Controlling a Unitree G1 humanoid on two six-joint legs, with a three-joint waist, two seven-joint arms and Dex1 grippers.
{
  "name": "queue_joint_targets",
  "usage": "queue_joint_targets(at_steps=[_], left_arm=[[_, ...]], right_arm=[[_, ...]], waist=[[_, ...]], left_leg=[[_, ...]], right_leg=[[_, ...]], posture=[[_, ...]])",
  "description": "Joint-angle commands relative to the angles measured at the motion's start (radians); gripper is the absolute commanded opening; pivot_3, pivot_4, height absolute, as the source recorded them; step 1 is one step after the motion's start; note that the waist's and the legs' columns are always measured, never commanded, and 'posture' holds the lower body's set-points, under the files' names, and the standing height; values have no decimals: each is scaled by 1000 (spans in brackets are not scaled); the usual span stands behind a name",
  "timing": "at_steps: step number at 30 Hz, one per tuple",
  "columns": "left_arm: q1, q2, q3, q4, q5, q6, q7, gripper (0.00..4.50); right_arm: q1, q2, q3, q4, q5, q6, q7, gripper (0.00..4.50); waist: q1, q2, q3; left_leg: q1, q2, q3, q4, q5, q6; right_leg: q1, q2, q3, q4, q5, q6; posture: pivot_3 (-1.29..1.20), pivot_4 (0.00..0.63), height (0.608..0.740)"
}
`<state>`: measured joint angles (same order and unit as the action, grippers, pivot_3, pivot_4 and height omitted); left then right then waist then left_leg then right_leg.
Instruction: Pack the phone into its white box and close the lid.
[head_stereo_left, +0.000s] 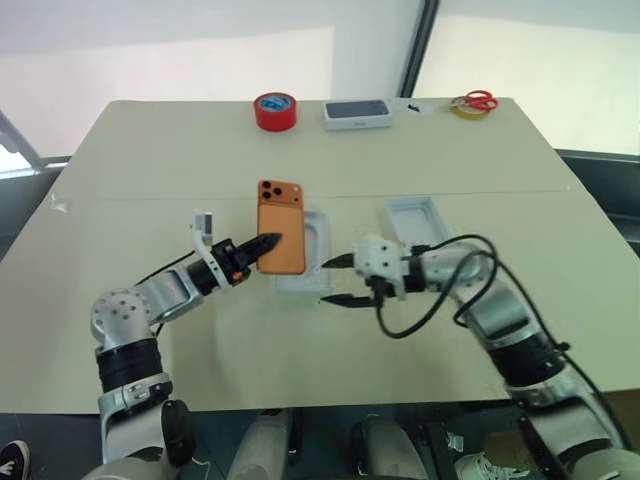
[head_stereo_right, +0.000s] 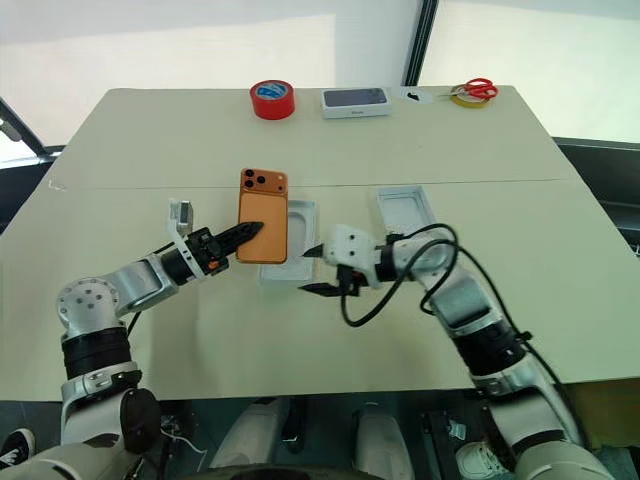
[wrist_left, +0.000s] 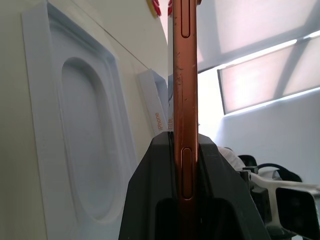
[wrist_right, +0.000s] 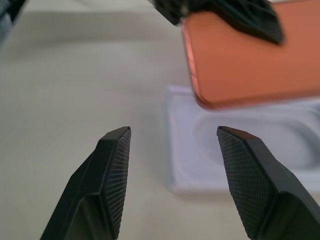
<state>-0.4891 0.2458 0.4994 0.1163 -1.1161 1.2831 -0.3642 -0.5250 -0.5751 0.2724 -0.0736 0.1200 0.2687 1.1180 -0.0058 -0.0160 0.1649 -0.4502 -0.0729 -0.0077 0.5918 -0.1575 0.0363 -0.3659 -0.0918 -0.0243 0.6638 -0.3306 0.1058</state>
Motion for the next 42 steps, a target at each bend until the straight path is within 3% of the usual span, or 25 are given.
queue_joint_targets(at_steps=[1, 8, 17, 18, 28, 31, 35, 38, 42], left_arm=[[-27, -24, -27, 1, 9, -50, 8, 0], [-39, 14, -66, 62, 41, -67, -40, 0], [-66, 39, -96, 90, 39, -8, -44, 4376], [-65, 45, -97, 79, 43, -5, -42, 4476], [-35, 162, -73, -13, 52, -18, -71, 4476], [-30, 166, -81, -4, 91, -53, -52, 3566], [7, 215, -218, -40, 271, -208, -88, 1565], [7, 223, -296, -55, 362, -297, -114, 30], [15, 252, -459, -87, 496, -373, -167, 30]], right_arm=[[-11, -22, -59, 64, -17, -55, -46, 2967], [15, -36, -95, 95, -6, -92, -76, 2967], [18, -22, -73, 98, -20, -105, -88, 3031], [17, -20, -73, 99, -17, -104, -88, 3031], [5, -6, -67, 121, -19, -108, -94, 3031], [-16, 13, -58, 163, -48, -129, -123, 2090], [-46, 31, -17, 241, -139, -198, -183, 106], [-63, 61, 3, 284, -180, -212, -226, 0], [-72, 81, 38, 322, -231, -231, -244, 0]], waist=[[-1, 0, 0], [-4, 0, 0], [10, 0, 0], [11, 0, 0], [13, 0, 0], [17, 0, 0], [15, 0, 0], [16, 0, 0], [16, 0, 0]], left_leg=[[0, 0, 0, 0, 0, 0], [-1, 0, 0, 0, 0, 0], [-1, 0, 0, 1, 0, 0], [-1, 0, 0, 1, 0, 0], [-1, 0, 0, 1, 0, 0], [-1, 0, 0, 1, 0, 0], [-1, 0, 0, 0, 0, 0], [-1, 0, 0, 0, 0, 0], [-1, 0, 0, 0, 0, 0]], right_leg=[[0, 0, 0, 0, 0, 0], [0, 0, 0, 0, 0, 0], [0, 0, 0, 0, 0, 0], [0, 0, 0, 0, 0, 0], [-1, 0, 0, 0, 0, 0], [0, 0, 0, 0, 0, 0], [0, 0, 0, 0, 0, 0], [-1, 0, 0, 0, 0, 0], [-1, 0, 0, 0, 0, 0]], posture=[[0, 150, 738], [0, 150, 738], [0, 150, 738], [0, 150, 738], [0, 150, 738], [0, 150, 738], [0, 150, 738], [0, 150, 738], [0, 150, 738]])
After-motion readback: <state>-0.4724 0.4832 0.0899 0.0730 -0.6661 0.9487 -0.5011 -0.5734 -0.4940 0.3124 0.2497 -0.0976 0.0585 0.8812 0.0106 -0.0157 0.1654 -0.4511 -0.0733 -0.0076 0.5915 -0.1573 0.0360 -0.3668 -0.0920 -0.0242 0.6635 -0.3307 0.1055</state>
